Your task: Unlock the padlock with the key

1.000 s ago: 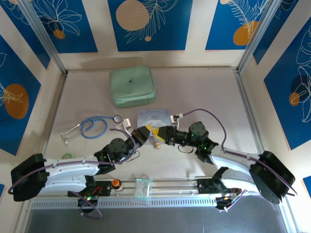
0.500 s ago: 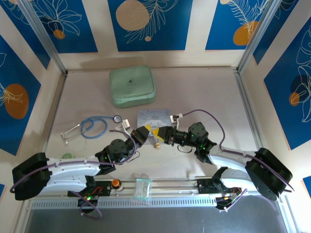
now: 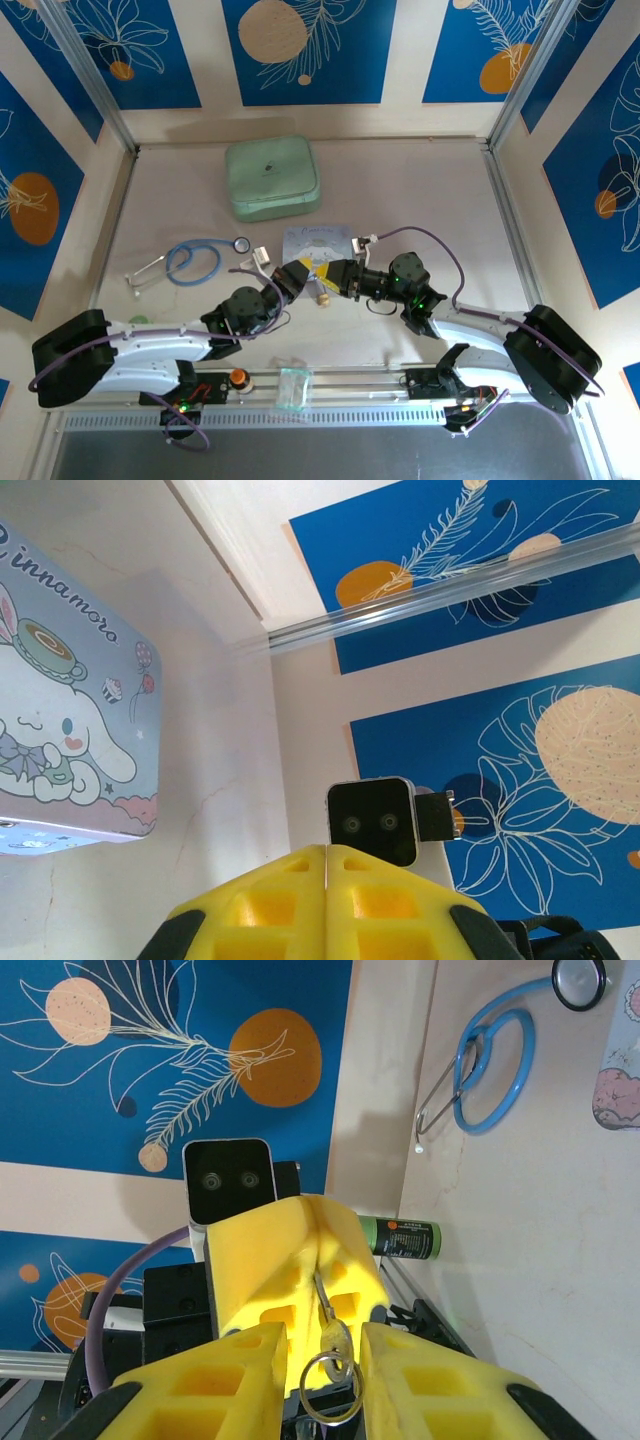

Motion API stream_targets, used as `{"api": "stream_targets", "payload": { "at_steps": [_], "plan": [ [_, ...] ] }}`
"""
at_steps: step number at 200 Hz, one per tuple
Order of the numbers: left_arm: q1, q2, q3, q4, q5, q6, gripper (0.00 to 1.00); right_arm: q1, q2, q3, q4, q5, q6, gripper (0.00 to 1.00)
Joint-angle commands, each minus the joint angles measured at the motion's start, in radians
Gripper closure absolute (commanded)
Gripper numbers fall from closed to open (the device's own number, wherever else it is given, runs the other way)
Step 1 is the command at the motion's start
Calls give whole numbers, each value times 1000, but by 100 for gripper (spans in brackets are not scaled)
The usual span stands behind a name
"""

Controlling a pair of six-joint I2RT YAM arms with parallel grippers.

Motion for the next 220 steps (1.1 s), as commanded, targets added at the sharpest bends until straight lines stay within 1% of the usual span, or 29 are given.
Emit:
{"api": "stream_targets", "payload": {
  "at_steps": [1,42,47,51,58,61,95,99,105,157,164,176,180,184,193,207,211,220],
  "plan": [
    [2,8,-2,60,-28,-8,100,7,2,-9,11,8,5,77],
    [3,14,8,56,-27,-5,100,6,19,-11,14,10,11,81],
    [3,17,9,54,-25,-6,100,5,22,-9,13,10,12,83],
    [3,18,10,54,-24,-5,100,6,25,-9,13,10,13,86],
    [3,21,11,55,-22,-8,100,6,31,-9,15,9,15,89],
    [3,21,12,56,-21,-8,100,6,32,-9,17,11,16,92],
    [3,38,9,75,-14,-24,100,6,47,-17,34,18,26,95],
    [3,40,8,78,-12,-26,100,6,47,-18,34,19,28,96],
    [3,41,7,82,-12,-27,100,6,47,-19,35,20,28,100],
    [3,41,-8,83,-17,-25,100,3,31,-30,28,33,27,100],
    [2,40,-14,82,-24,-25,89,3,25,-33,22,33,23,100],
    [3,31,-22,66,-37,-25,66,0,9,-36,-8,33,8,100],
    [3,28,-23,56,-40,-26,55,-1,2,-38,-19,33,4,100],
    [3,21,-23,37,-44,-24,48,-3,-6,-40,-34,33,-2,100],
    [3,4,-19,-9,-51,-17,37,-9,-27,-44,-74,32,-18,100],
    [4,-35,0,-114,-61,31,25,-23,-65,-46,-161,30,-41,100],
    [5,-51,10,-165,-65,34,22,-28,-76,-46,-189,28,-49,100],
    [7,-88,40,-292,-68,60,20,-43,-102,-46,-248,23,-65,100]
  ]
}}
